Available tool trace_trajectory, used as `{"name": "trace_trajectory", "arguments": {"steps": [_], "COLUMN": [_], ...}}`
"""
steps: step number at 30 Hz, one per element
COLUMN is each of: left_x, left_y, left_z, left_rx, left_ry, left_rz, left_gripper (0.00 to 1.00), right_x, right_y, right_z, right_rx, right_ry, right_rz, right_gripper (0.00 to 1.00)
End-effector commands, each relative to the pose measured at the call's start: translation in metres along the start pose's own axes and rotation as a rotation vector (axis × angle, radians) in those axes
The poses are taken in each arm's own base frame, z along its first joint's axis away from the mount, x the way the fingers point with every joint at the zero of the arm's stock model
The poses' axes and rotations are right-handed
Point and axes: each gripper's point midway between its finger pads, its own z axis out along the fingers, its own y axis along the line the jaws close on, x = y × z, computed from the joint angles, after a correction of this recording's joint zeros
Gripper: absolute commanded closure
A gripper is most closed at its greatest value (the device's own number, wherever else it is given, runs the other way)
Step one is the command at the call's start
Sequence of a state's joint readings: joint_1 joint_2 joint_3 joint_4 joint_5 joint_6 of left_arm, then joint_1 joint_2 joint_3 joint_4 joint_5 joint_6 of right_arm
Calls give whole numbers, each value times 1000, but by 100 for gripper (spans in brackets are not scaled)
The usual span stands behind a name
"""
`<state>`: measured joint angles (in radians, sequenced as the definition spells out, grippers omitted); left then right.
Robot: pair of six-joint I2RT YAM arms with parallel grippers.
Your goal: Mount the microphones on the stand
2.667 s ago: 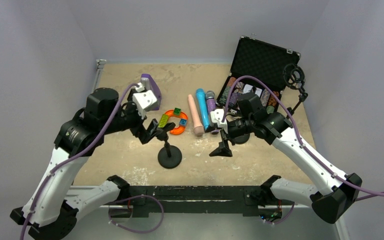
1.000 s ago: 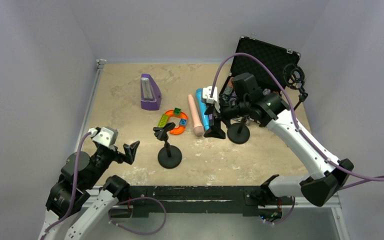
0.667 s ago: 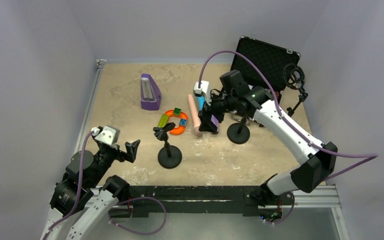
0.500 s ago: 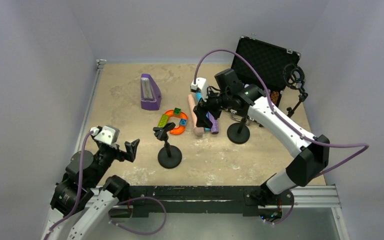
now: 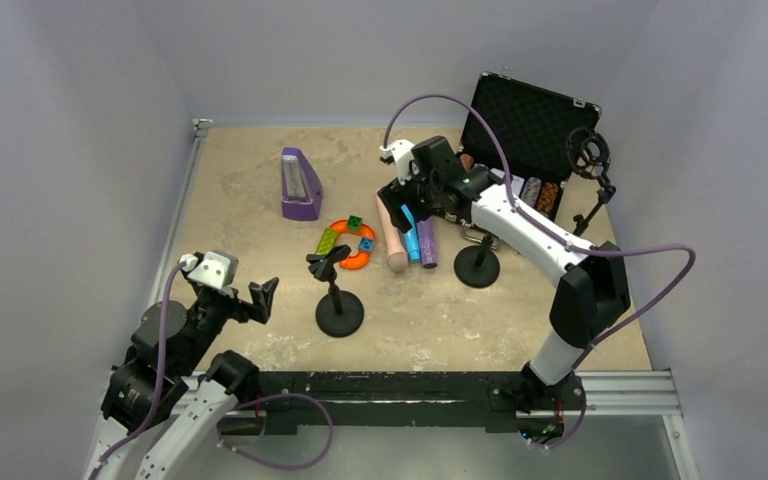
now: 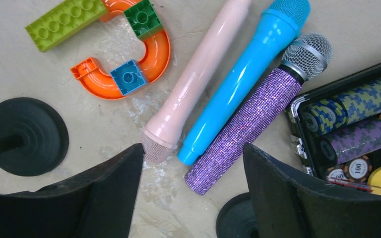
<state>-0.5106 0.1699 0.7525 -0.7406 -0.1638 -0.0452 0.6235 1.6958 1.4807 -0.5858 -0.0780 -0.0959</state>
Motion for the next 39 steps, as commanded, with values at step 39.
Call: {"name": "trace_trajectory", "arguments": {"steps": [39], "left_x": [-9], "left_y": [-1], "left_z": [3], "left_rx": [5], "left_ry": [-43], "left_rz": [-13], "left_gripper": [1], "right_x": [72], "right_y": [9], "right_z": [129], "right_rx": [-14], "right_ry": [306], "right_rz": [166], "right_gripper": [44]}}
